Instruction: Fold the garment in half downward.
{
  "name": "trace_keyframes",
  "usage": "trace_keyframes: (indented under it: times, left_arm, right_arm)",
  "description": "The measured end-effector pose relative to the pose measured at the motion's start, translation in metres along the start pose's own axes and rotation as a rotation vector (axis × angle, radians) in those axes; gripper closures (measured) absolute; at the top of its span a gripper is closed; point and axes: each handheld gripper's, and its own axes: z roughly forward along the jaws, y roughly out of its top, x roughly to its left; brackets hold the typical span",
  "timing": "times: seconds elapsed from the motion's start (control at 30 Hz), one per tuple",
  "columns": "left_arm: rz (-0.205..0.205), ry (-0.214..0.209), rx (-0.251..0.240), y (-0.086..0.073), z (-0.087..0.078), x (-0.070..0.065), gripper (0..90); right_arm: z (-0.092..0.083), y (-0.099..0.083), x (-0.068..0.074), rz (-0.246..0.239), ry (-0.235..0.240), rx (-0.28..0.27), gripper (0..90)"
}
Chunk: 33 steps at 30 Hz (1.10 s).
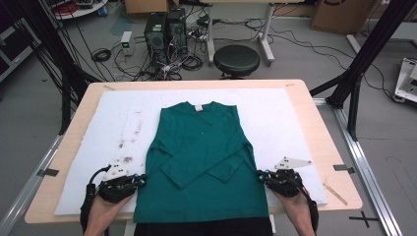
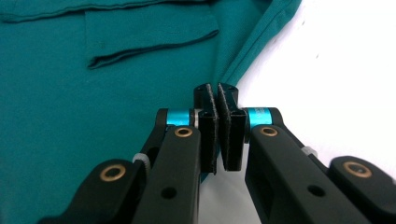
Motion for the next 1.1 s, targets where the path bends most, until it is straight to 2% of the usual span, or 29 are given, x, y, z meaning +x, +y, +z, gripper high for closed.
trace_keyframes:
  times: [0.37,0.57,0.8,0.87,0.93,0.97,1.0,1.03,1.1]
  left_arm:
    - [0.037,-0.062,0.004,-0.015,-0.017,-0.017,86.9]
    - [0.050,-0.095,-0.004,-0.025,-0.024,-0.025,86.8]
    - [0.052,-0.115,0.006,-0.026,-0.026,-0.026,86.5]
    - [0.047,-0.117,0.001,-0.026,-0.026,-0.025,85.2]
    - [0.049,-0.107,-0.011,-0.025,-0.026,-0.023,75.5]
    - [0.042,-0.101,-0.020,-0.025,-0.026,-0.022,70.1]
    - [0.035,-0.095,-0.029,-0.023,-0.027,-0.020,67.0]
    - [0.028,-0.088,-0.040,-0.021,-0.027,-0.019,62.7]
    - [0.023,-0.087,-0.057,-0.017,-0.027,-0.016,58.0]
  right_arm:
    - [-0.019,-0.023,0.015,-0.003,0.026,-0.005,88.0]
    - [-0.028,-0.038,0.020,0.021,0.049,-0.022,88.0]
    - [-0.035,-0.048,0.024,0.046,0.068,-0.032,87.3]
    - [-0.035,-0.047,0.022,0.045,0.074,-0.034,81.3]
    - [-0.034,-0.044,0.020,0.044,0.074,-0.039,65.7]
    - [-0.034,-0.042,0.020,0.045,0.052,-0.044,57.4]
    - [-0.035,-0.041,0.019,0.047,0.039,-0.052,56.7]
    - [-0.035,-0.039,0.018,0.050,0.046,-0.058,54.4]
    - [-0.034,-0.034,0.016,0.052,0.030,-0.077,43.7]
